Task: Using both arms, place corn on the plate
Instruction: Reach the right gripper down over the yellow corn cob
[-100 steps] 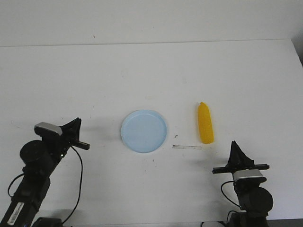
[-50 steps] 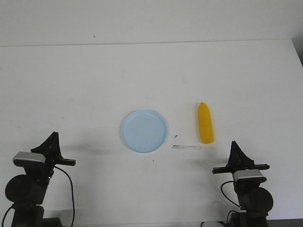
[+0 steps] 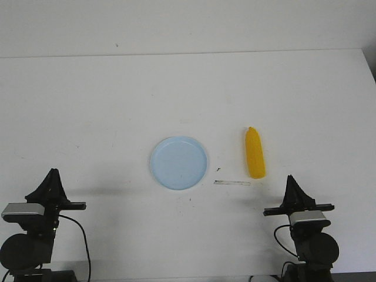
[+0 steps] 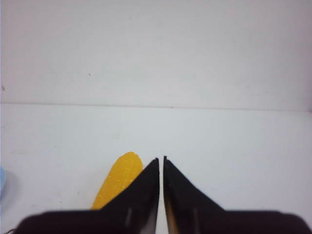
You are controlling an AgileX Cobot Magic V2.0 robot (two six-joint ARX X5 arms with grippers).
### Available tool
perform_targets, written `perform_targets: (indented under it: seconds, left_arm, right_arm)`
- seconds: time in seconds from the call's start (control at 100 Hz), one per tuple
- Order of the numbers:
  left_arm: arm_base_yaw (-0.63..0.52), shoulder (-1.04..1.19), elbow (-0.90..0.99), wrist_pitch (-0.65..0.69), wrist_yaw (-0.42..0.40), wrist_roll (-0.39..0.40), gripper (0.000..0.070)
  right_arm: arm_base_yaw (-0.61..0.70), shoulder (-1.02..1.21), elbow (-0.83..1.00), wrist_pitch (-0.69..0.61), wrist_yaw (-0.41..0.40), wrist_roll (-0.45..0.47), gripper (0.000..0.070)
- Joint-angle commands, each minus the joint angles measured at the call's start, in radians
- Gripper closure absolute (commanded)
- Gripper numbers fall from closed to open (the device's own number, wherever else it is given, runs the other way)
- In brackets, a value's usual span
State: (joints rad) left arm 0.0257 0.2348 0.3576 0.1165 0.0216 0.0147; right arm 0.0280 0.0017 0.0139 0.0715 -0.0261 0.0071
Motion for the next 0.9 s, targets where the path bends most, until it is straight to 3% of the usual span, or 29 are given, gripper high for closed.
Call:
perform_targets:
  seconds: [0.0,0.28,0.42,0.77,0.89]
  left_arm:
    - [0.0,-0.004,0.008,0.012,-0.002,-0.004,0.0699]
    - [0.0,-0.007,0.008,0.012,-0.002,-0.004,0.0699]
    - [0.0,-0.007,0.008,0.012,-0.002,-0.004,0.0699]
    - [0.0,-0.007,0.008,0.012,-0.002,-0.004,0.0699]
    - [0.0,-0.007,0.008,0.011,-0.002,-0.004,0.0699]
  right_arm:
    - [0.001,0.0,-0.002,0.01,0.0,-0.001,0.0684]
    - [0.001,0.0,-0.002,0.012,0.009,-0.009,0.0686]
    - [-0.001,0.0,-0.002,0.066,0.079,0.003,0.0685]
    - [0.0,0.0,0.0,0.298,0.087,0.03,0.069]
    - [0.0,0.0,0.053,0.258,0.075,0.029,0.0692]
